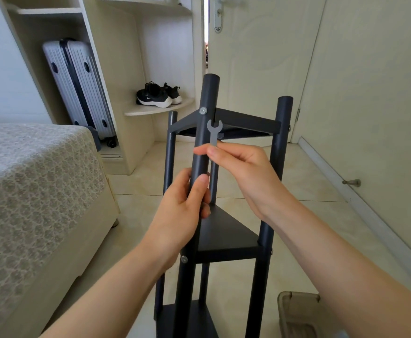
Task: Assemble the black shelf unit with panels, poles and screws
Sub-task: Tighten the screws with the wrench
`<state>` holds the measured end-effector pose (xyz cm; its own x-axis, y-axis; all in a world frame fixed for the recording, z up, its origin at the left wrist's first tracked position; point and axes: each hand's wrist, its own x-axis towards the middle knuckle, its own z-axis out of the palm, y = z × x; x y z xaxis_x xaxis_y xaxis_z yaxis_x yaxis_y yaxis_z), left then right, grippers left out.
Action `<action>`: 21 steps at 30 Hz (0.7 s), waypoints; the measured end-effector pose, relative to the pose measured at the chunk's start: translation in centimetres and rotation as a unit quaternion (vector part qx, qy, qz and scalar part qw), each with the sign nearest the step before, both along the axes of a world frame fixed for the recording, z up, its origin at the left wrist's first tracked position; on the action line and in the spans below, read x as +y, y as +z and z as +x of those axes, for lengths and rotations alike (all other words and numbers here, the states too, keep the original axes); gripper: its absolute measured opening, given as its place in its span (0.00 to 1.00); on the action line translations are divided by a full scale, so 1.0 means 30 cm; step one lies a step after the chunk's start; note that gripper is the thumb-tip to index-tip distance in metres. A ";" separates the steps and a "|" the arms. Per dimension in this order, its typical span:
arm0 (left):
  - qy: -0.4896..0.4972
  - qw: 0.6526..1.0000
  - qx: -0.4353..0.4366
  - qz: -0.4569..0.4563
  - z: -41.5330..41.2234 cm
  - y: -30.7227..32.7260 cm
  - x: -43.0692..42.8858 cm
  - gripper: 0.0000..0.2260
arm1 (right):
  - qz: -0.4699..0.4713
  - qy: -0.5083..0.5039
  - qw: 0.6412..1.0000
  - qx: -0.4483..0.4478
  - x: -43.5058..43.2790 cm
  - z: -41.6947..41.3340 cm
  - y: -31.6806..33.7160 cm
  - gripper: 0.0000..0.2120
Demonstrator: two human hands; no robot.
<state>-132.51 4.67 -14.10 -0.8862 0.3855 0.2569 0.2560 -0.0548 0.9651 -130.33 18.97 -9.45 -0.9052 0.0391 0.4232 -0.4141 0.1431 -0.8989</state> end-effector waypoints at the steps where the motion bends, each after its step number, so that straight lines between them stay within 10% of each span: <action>1: -0.006 1.000 -0.007 0.007 0.003 0.001 0.000 0.10 | -0.001 -0.001 1.000 0.000 -0.001 0.001 0.001 0.10; 21: -0.029 0.999 -0.020 0.006 0.013 0.004 -0.015 0.12 | 0.046 -0.176 0.978 -0.102 0.027 -0.006 -0.010 0.10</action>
